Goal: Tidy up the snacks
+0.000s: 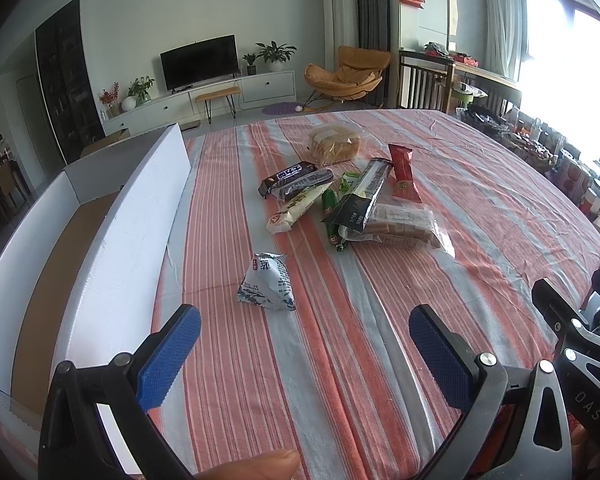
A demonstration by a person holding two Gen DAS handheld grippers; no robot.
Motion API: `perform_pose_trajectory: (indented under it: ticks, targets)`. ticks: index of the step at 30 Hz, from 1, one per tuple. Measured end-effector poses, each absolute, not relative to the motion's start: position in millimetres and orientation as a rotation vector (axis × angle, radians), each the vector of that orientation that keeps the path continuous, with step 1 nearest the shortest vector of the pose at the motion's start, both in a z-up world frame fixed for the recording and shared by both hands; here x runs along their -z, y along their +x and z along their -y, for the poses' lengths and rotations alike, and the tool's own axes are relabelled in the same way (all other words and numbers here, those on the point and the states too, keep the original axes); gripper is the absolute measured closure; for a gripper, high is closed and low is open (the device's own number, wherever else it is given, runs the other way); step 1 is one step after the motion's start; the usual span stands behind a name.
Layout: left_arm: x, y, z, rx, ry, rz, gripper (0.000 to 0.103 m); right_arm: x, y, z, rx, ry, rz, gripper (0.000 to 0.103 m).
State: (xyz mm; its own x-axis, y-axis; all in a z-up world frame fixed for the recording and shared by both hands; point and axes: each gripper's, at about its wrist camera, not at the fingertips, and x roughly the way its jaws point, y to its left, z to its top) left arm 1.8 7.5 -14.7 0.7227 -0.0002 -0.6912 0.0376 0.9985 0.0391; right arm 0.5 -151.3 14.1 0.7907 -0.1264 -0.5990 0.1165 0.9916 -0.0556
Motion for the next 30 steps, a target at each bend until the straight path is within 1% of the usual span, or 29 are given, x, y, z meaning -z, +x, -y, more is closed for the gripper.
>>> perform_pose_trajectory:
  ticks: [30]
  targets:
    - [20.4, 2.7, -7.1, 0.026, 0.045, -0.781, 0.0, -13.7, 1.0, 152.0, 0.13, -0.014, -0.65, 0.009]
